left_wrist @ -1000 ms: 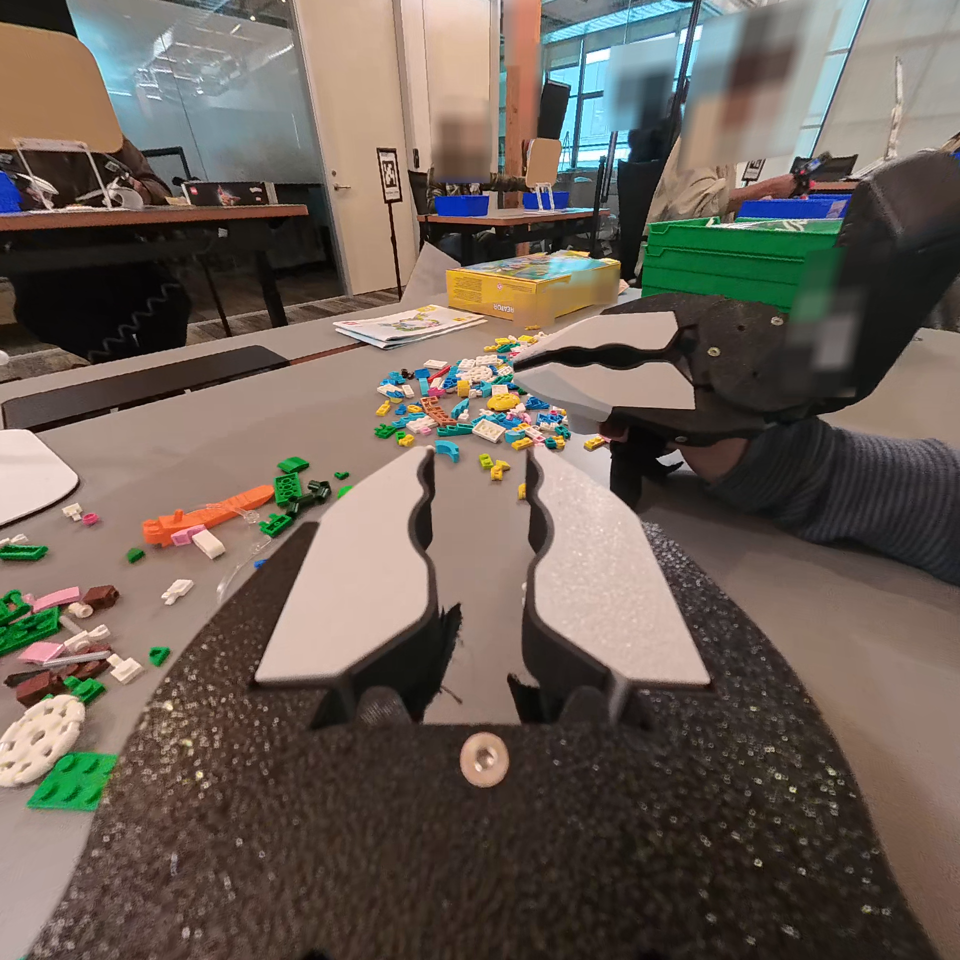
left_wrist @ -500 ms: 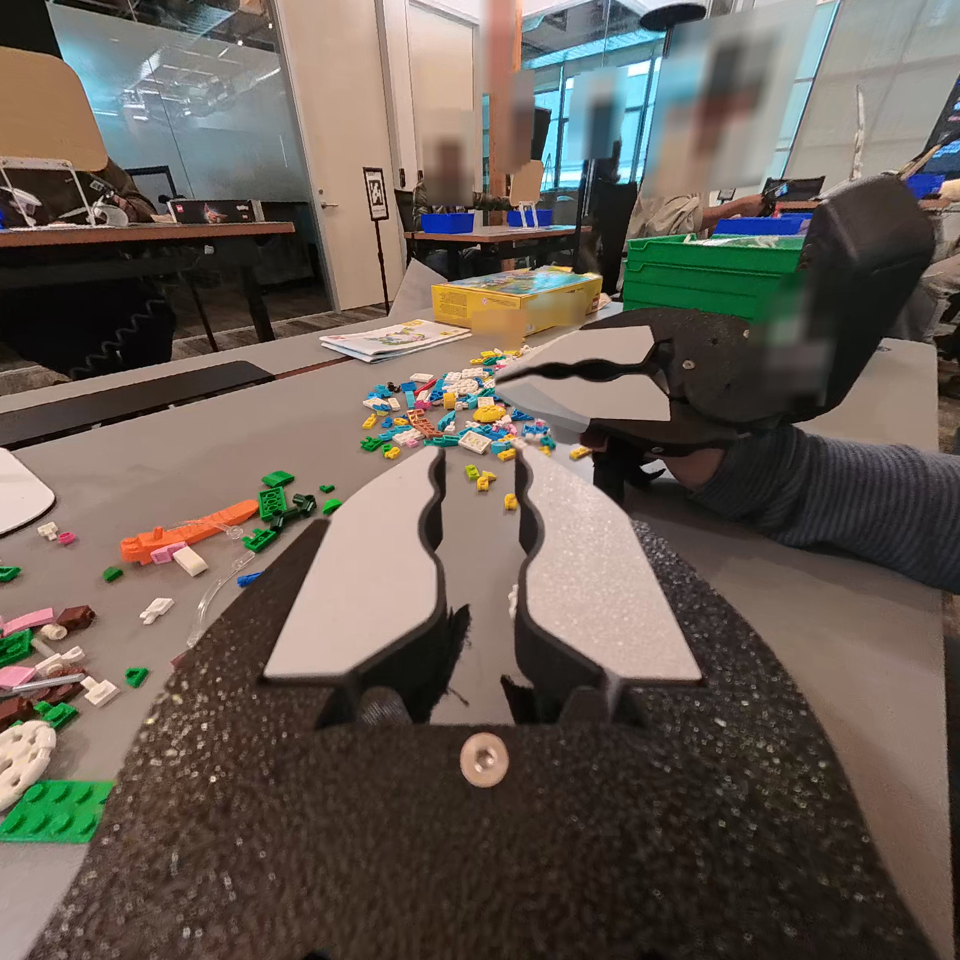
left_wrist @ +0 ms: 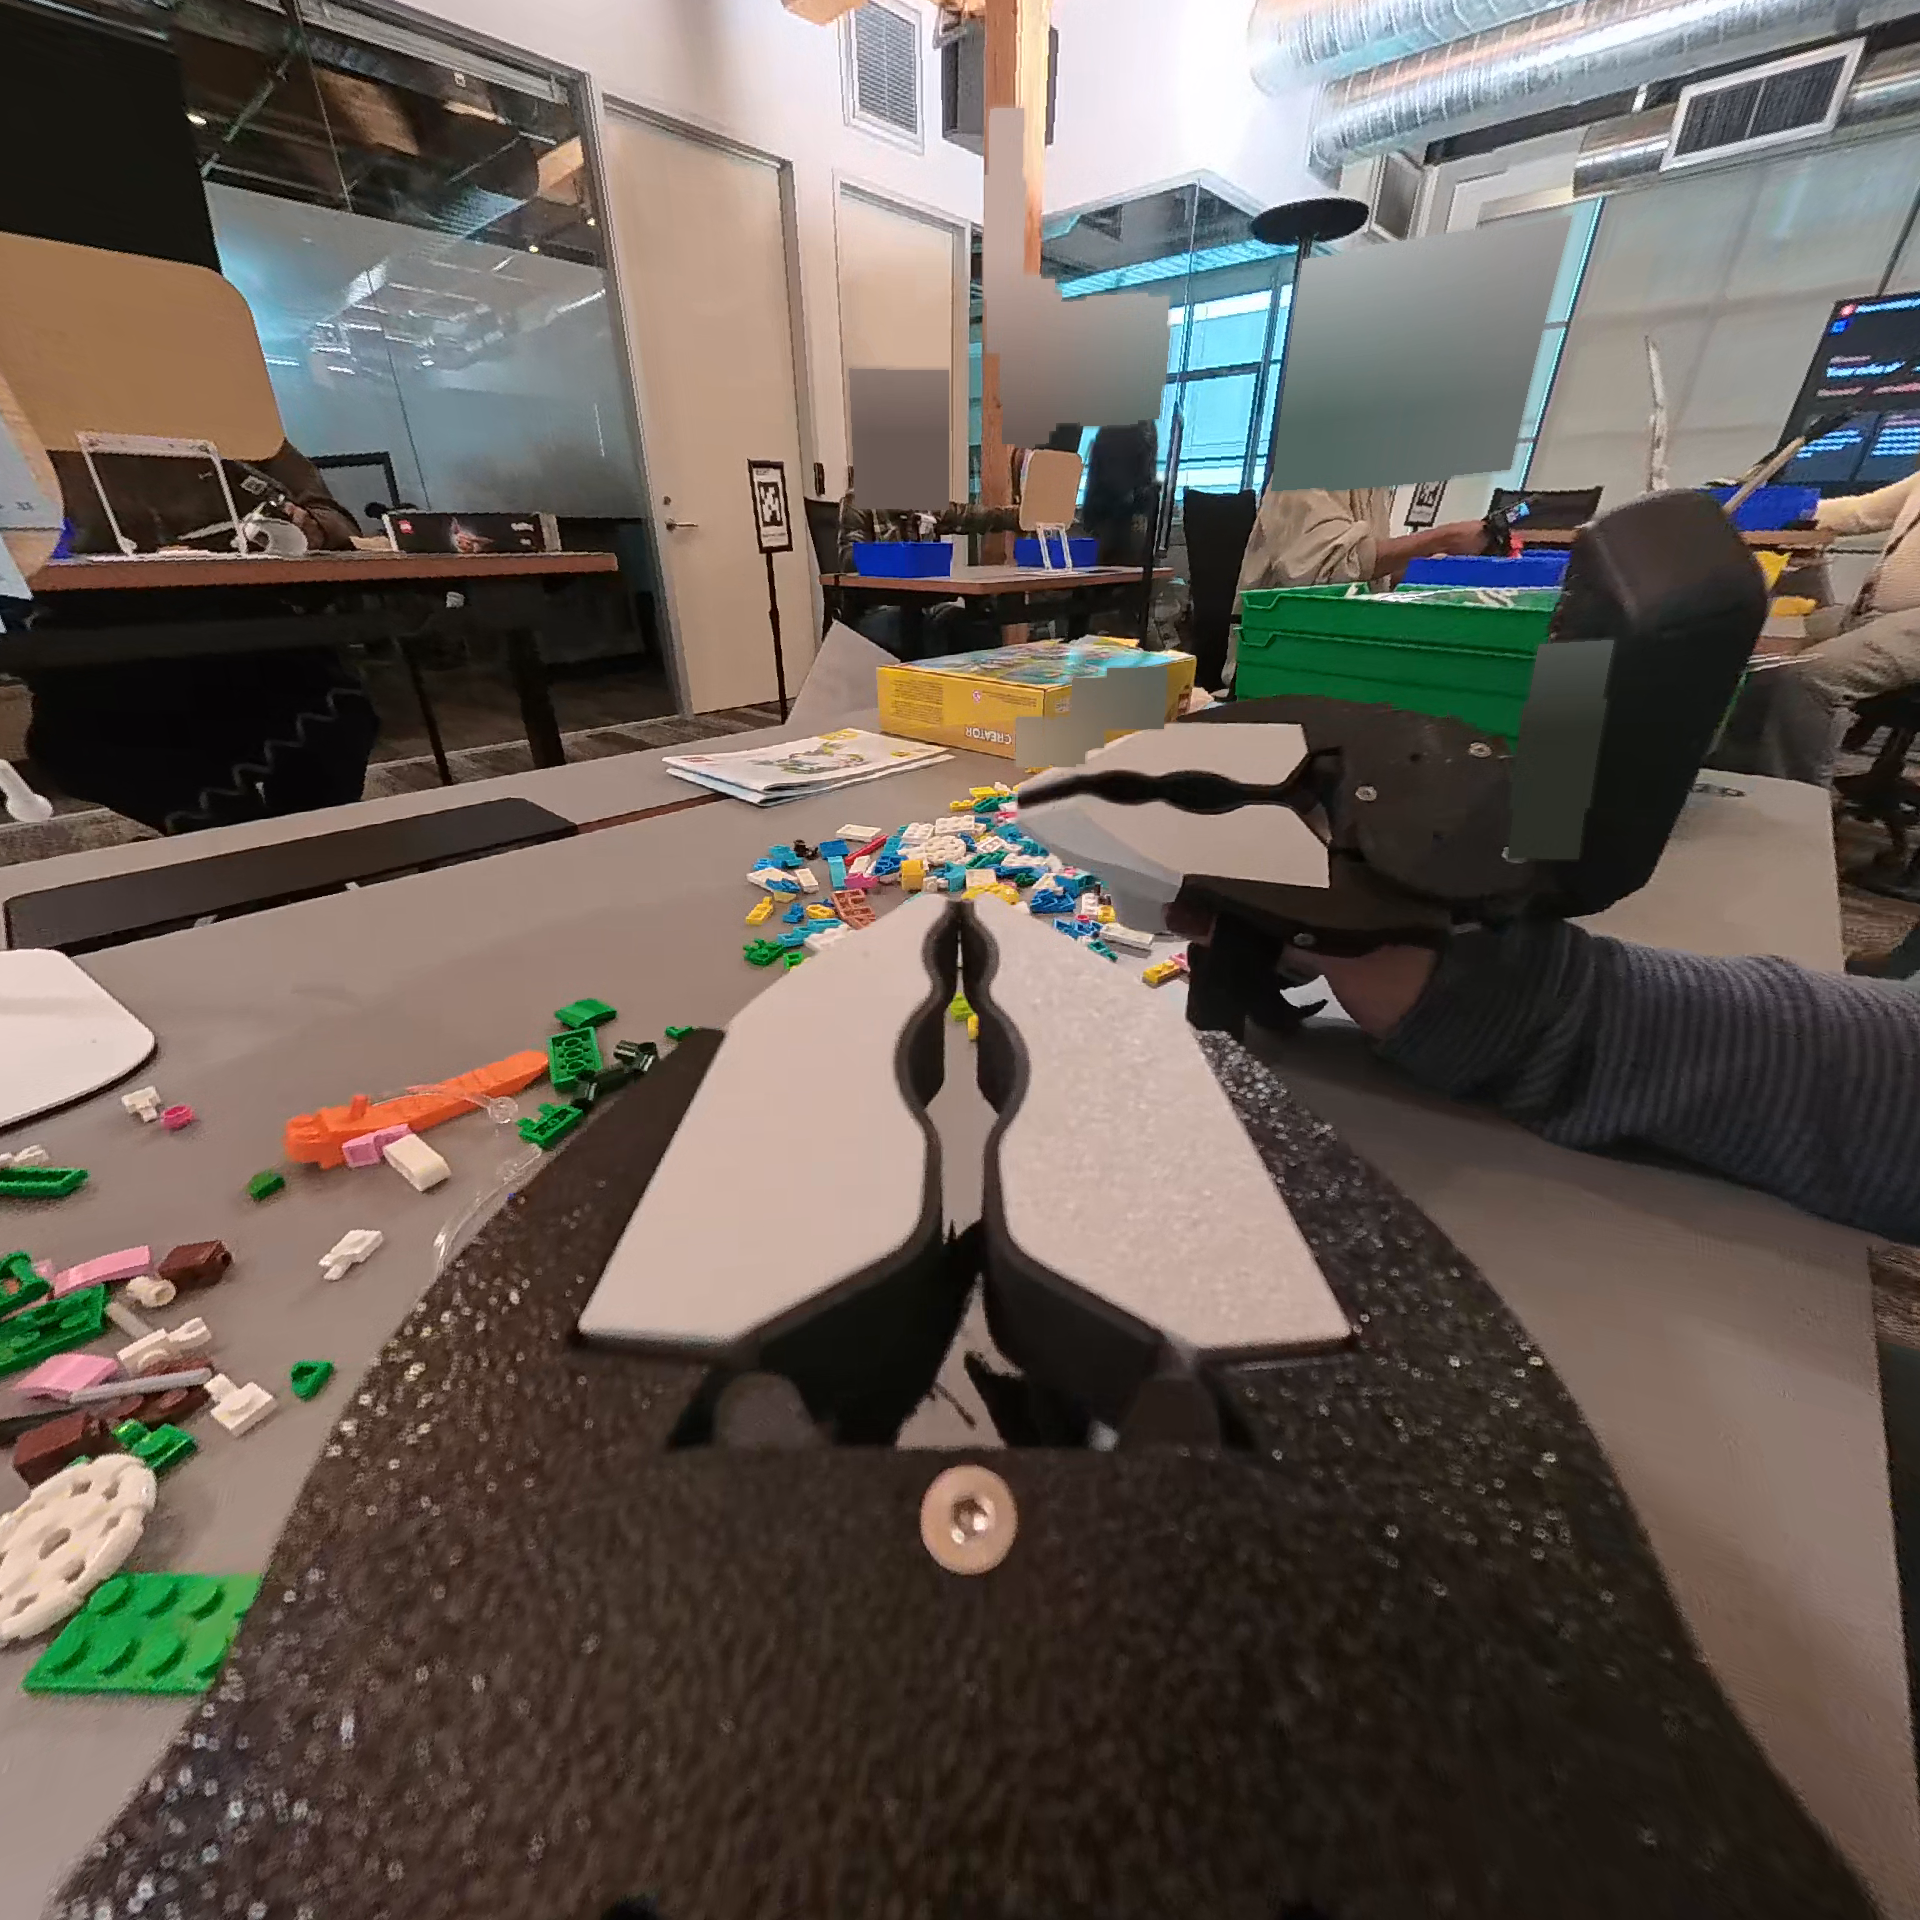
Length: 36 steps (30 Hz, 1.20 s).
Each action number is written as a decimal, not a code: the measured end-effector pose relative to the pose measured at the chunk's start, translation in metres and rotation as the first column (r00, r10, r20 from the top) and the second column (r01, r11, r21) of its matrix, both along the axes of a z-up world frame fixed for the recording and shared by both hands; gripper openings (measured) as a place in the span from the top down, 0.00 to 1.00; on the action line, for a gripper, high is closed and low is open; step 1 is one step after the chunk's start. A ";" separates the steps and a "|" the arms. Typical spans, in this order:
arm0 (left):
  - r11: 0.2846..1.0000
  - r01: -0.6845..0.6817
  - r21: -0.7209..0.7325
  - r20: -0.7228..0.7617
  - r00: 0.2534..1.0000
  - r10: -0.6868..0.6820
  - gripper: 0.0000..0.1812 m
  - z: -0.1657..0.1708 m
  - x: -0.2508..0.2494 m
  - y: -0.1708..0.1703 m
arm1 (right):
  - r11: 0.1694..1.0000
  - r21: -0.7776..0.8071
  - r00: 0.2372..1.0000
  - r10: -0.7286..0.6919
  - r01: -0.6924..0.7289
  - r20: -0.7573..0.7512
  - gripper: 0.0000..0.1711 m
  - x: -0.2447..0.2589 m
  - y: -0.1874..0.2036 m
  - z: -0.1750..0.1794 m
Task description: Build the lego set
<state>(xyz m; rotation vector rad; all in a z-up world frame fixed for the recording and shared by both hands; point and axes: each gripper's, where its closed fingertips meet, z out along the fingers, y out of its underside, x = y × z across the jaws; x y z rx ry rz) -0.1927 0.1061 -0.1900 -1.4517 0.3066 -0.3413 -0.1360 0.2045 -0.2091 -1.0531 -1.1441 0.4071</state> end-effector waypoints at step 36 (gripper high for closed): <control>0.930 -0.323 -0.174 -0.242 0.930 0.278 1.00 -0.035 -0.031 0.019 | 1.000 0.021 0.999 0.008 -0.008 0.039 0.97 -0.003 -0.002 -0.004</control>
